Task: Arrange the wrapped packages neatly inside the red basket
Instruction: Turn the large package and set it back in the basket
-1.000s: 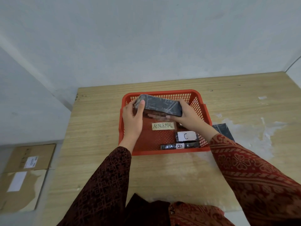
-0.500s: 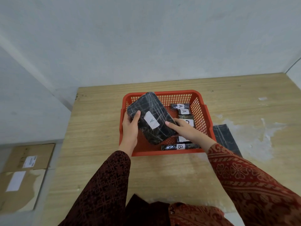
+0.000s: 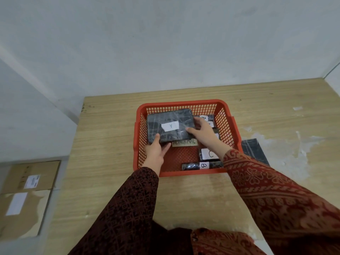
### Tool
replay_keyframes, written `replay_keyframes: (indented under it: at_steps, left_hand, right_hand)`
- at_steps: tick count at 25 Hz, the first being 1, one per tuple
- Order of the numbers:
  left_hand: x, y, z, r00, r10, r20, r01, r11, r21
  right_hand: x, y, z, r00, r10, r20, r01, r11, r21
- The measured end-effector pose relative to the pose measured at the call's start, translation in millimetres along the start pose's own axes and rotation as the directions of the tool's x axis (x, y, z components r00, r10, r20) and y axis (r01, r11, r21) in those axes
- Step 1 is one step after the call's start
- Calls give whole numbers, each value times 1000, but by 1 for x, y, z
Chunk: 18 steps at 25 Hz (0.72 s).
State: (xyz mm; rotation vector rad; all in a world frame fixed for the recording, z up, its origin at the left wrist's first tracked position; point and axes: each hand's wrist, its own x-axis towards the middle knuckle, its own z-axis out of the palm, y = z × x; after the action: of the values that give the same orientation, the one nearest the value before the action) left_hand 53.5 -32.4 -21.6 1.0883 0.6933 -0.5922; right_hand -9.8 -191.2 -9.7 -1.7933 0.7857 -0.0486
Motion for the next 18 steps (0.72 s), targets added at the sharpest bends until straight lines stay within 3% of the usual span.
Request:
replay_keyframes:
  at_steps: [3,6,9,11,13,15,17,18]
  left_hand:
    - [1,3,11,994,-20,-111,11,996,-87]
    - [-3,4,15,992,-37,-124,21,992,-125]
    - [-10,1,12,996,11,-92,-22,993,-119]
    - [-24,-8,11,998,52,-40,-53,998,-35]
    - [-46,-23,13,992,128,4,-126,976,178]
    - [-71,-43,19,947,293,128,-319,846,427]
    - [-89,-63,29,819,424,388,-574,599,559]
    - [-96,-71,37,735,416,536,-678,467,568]
  right_hand:
    - [4,1,14,998,-68,-2,66,971,-230]
    - [4,4,22,991,-77,-112,53,977,-205]
    - [-7,0,22,993,-87,-85,68,976,-208]
    - [-19,-1,20,991,-130,-43,115,958,-261]
    - [-42,-3,10,968,-245,-58,220,935,-280]
    - [-72,0,-10,915,-362,-176,305,909,-285]
    - [-105,15,-36,846,-399,-354,308,907,-287]
    - [-123,27,-50,808,-387,-443,289,917,-274]
